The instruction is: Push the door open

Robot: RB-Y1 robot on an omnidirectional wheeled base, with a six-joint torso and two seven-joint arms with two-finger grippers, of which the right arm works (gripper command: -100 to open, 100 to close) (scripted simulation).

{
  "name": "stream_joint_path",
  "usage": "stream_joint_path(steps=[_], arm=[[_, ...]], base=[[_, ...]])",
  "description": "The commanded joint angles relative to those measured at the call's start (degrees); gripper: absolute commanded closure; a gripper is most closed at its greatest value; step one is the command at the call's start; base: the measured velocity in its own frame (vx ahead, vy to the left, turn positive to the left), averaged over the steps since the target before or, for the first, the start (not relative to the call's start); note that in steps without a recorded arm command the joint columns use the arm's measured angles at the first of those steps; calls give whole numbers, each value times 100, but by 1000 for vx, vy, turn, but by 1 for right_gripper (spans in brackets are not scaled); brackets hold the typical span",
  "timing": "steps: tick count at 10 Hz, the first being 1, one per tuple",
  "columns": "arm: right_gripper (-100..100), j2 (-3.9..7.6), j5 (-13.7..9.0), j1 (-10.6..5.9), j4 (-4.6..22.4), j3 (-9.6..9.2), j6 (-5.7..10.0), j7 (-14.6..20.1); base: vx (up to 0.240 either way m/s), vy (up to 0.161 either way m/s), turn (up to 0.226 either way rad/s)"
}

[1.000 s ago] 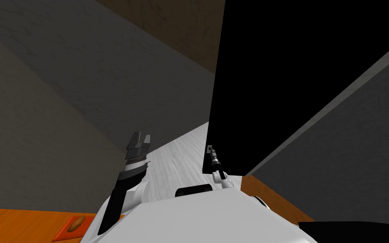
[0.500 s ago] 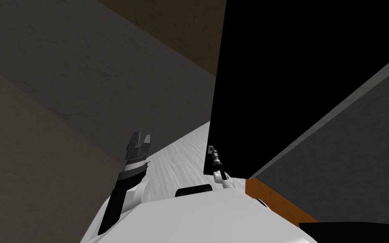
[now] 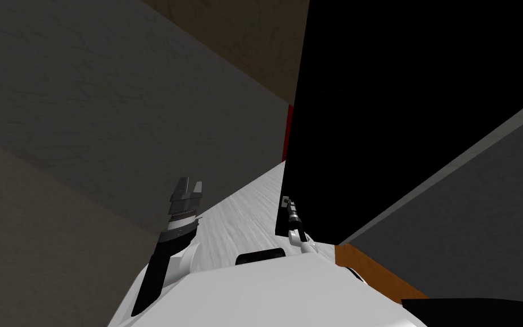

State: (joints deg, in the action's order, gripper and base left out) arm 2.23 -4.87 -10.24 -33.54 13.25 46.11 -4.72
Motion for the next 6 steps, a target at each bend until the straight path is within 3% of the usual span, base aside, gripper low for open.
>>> stream_joint_path(steps=[1,2,4,5,6], arm=[[100,49,-49,-23,-42,78,8,-30],[-100,-6,-11,-15,-34,18,4,-93],[-100,-70,5,-19,-60,-7,6,-136],[-100,-171,21,-23,-86,-32,8,-182],[-100,-171,21,-23,-86,-32,8,-182]], base=[[185,43,-50],[-71,32,-74],[-224,38,-40],[-266,35,-53],[-209,22,-26]])
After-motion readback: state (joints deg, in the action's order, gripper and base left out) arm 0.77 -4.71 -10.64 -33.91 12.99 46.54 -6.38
